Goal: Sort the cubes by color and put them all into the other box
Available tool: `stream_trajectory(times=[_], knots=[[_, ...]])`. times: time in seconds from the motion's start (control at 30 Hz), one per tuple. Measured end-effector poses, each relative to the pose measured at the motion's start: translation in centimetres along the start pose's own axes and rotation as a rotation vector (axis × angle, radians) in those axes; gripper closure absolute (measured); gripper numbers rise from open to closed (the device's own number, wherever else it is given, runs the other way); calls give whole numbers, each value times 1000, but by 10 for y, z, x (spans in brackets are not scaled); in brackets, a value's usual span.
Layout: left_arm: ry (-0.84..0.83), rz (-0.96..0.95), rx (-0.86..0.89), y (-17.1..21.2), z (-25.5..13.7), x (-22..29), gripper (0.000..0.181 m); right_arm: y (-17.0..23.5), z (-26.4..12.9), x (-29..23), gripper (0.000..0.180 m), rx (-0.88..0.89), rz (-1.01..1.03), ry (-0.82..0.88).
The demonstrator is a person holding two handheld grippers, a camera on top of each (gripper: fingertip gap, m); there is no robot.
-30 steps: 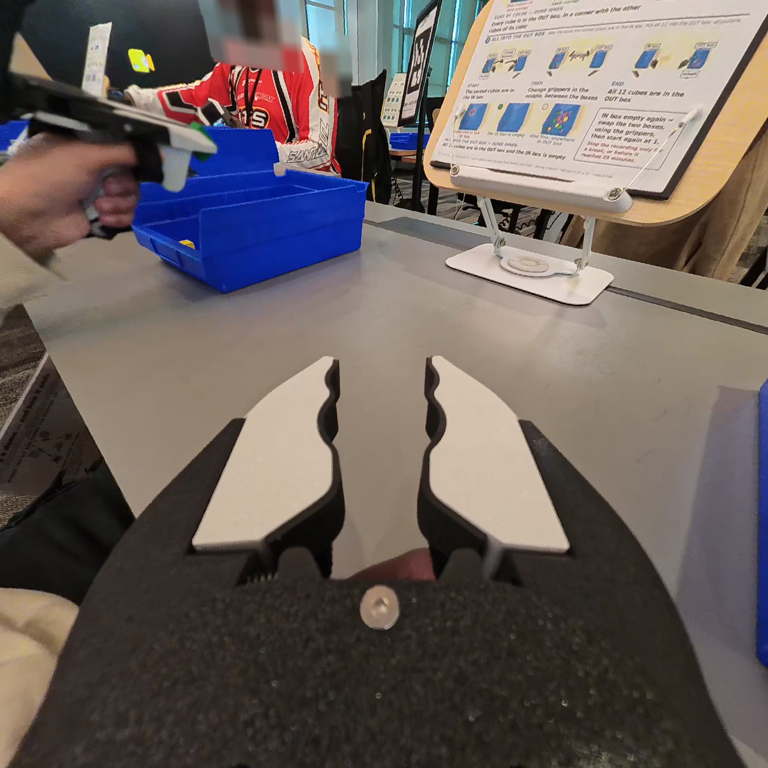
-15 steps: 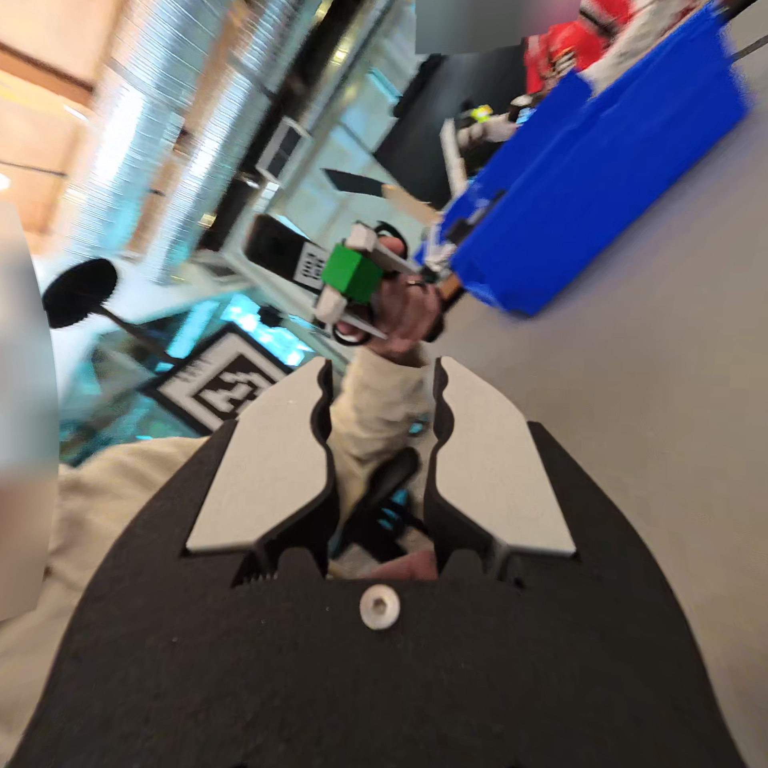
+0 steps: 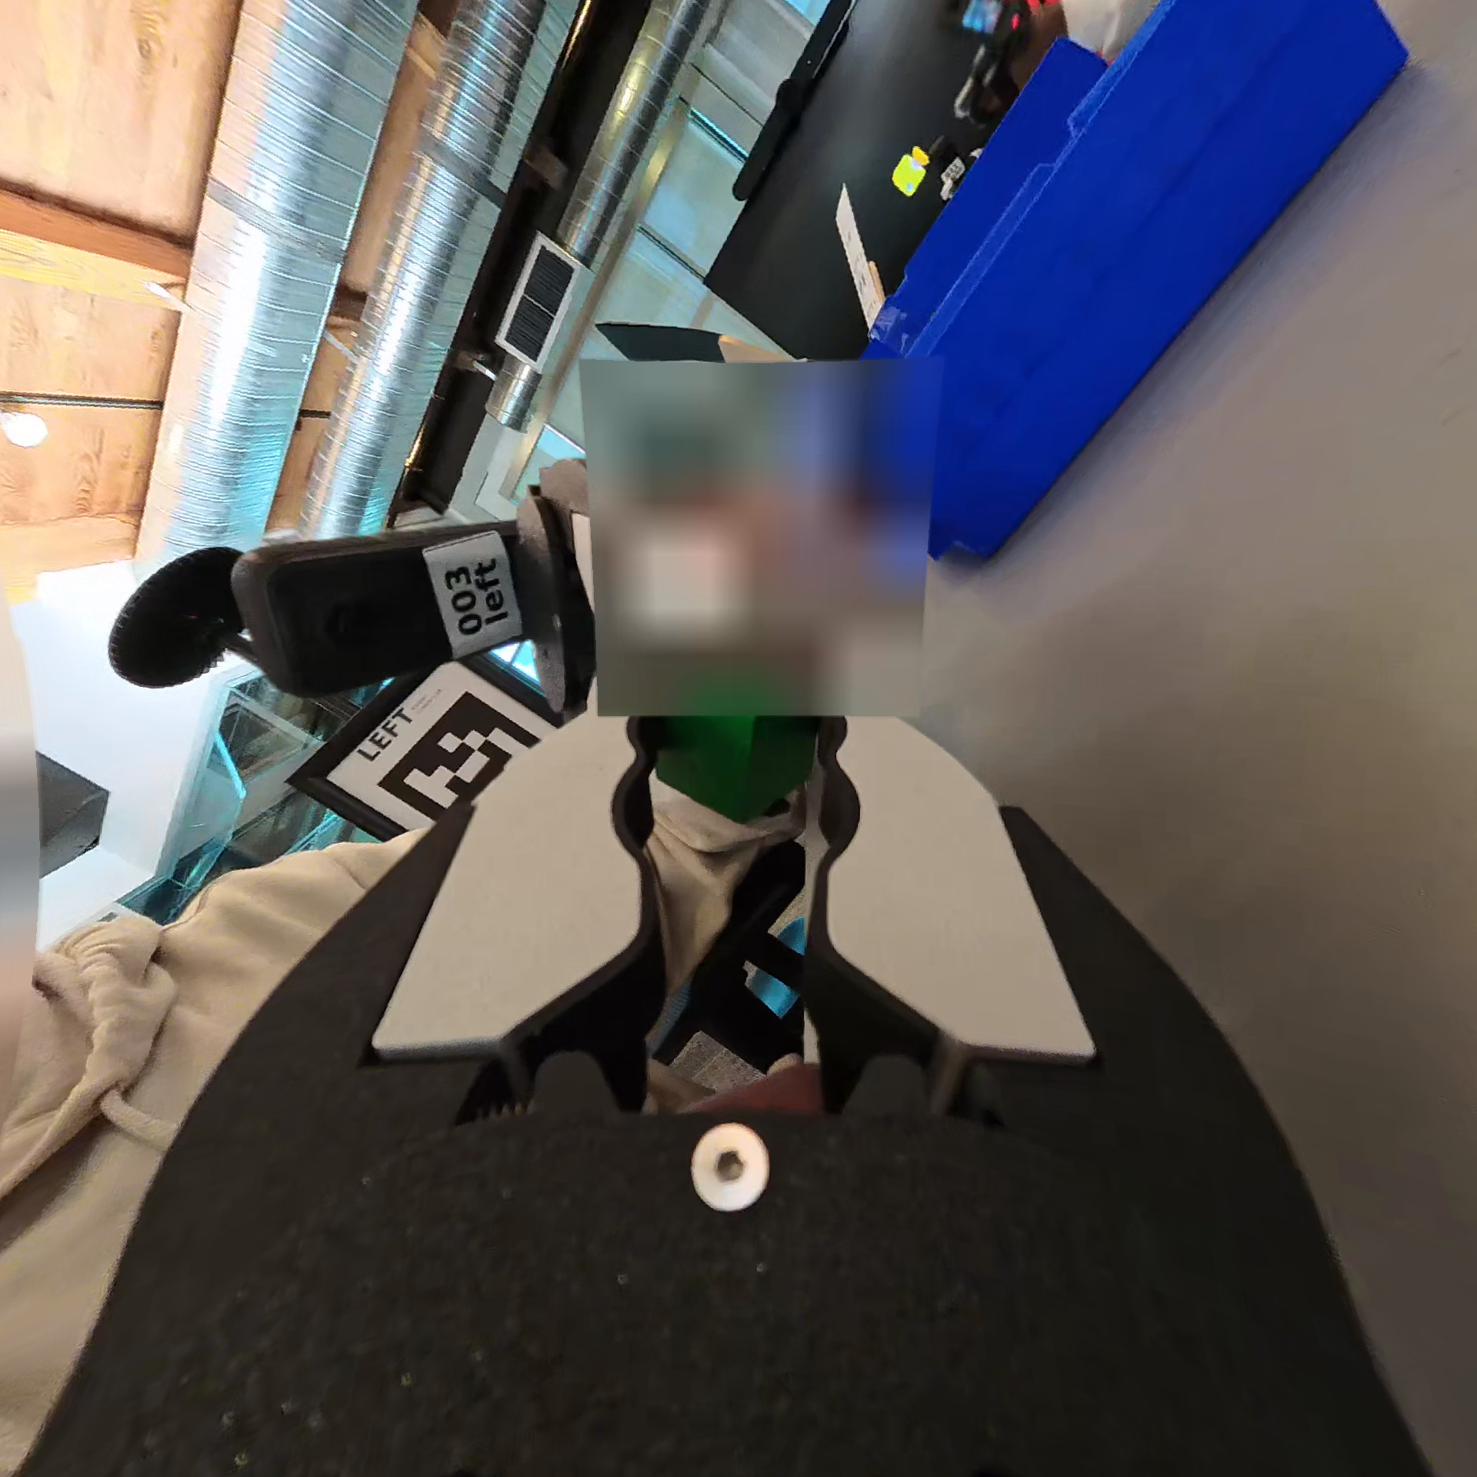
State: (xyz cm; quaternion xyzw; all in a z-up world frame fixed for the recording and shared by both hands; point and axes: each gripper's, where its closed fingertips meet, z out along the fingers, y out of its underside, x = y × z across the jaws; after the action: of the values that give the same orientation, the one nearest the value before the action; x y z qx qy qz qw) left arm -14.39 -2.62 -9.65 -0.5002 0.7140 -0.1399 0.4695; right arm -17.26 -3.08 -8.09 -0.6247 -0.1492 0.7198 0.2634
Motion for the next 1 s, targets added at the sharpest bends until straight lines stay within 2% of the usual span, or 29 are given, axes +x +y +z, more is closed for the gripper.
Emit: stream_trajectory(times=[0.1, 0.2, 0.3, 0.37, 0.43, 0.53, 0.67, 0.73, 0.8, 0.87, 0.93, 0.97, 1.0], knots=[[-116, -23, -17, -5, -12, -5, 150, -3, 0, -7, 141, 7, -7, -3], [-203, -107, 32, -13, -45, -2, 143, -14, -11, -18, 141, 41, -52, 14], [-289, -398, 128, -8, -80, 3, 143, -21, -30, -25, 141, 66, -154, 100], [-358, -642, 199, 9, -93, 8, 144, -22, -42, -24, 141, 75, -238, 196], [-432, -779, 193, 31, -98, 15, 144, -19, -53, -22, 141, 88, -315, 288], [-479, -822, 128, 52, -99, 28, 146, -6, -62, -17, 141, 73, -398, 386], [-521, -734, 75, 57, -96, 27, 147, -12, -78, -29, 141, 49, -539, 471], [-508, -701, 50, 56, -91, 31, 147, -46, -110, -50, 141, 121, -632, 536], [-511, -662, 18, 57, -87, 35, 147, -82, -157, -57, 141, 141, -592, 634], [-529, -619, -15, 58, -85, 35, 147, -103, -215, -28, 141, -5, -570, 873], [-515, -625, 0, 54, -84, 35, 147, -120, -291, 17, 141, -173, -502, 1225], [-489, -653, 23, 51, -84, 36, 147, -118, -314, 35, 140, -274, -404, 1289], [-461, -692, 48, 48, -83, 38, 147, -112, -325, 49, 140, -375, -324, 1272]])
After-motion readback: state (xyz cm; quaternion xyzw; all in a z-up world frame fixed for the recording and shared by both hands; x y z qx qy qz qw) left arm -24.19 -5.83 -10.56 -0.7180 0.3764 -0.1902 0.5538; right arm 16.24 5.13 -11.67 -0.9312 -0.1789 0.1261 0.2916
